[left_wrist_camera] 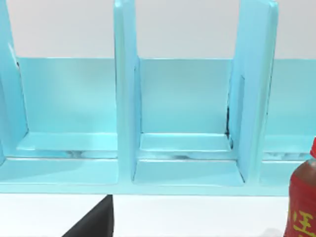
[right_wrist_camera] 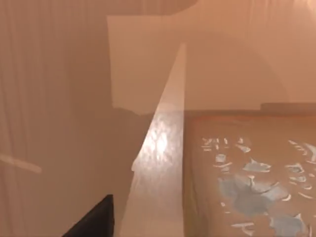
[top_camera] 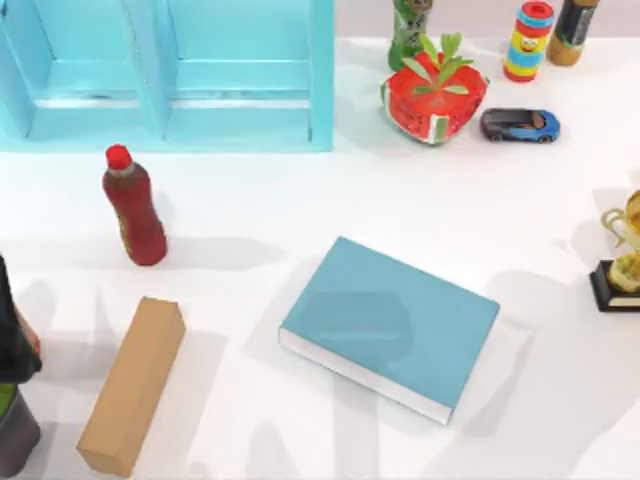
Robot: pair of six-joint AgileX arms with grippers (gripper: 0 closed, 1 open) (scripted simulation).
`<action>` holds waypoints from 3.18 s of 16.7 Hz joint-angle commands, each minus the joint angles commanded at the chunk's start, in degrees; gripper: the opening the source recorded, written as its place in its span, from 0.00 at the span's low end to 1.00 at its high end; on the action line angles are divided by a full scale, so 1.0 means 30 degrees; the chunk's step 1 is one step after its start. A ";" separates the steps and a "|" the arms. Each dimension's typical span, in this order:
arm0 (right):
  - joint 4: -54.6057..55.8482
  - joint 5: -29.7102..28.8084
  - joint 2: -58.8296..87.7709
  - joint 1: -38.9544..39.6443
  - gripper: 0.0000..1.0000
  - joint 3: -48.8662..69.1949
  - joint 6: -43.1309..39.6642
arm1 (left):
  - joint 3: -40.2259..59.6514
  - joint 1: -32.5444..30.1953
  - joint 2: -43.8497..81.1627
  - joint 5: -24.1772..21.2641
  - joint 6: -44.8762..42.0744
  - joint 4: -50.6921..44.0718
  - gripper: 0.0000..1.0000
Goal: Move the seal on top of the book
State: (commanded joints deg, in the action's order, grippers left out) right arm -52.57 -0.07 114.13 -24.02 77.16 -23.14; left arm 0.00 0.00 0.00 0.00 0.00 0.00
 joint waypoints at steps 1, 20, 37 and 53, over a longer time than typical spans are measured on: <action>0.0003 0.0000 0.0001 0.0000 1.00 -0.0002 0.0000 | 0.0000 0.0000 0.0000 0.0000 0.0000 0.0000 1.00; 0.0003 0.0000 0.0001 0.0000 0.00 -0.0002 0.0000 | 0.0000 0.0000 0.0000 0.0000 0.0000 0.0000 1.00; -0.5144 -0.1214 -0.2870 0.3349 0.00 0.4864 0.6114 | 0.0000 0.0000 0.0000 0.0000 0.0000 0.0000 1.00; -0.9516 0.0010 -0.3450 0.8922 0.00 0.7284 0.9203 | 0.0000 0.0000 0.0000 0.0000 0.0000 0.0000 1.00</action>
State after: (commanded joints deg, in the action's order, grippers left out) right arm -81.12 -0.04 103.78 2.74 99.01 4.47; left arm 0.00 0.00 0.00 0.00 0.00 0.00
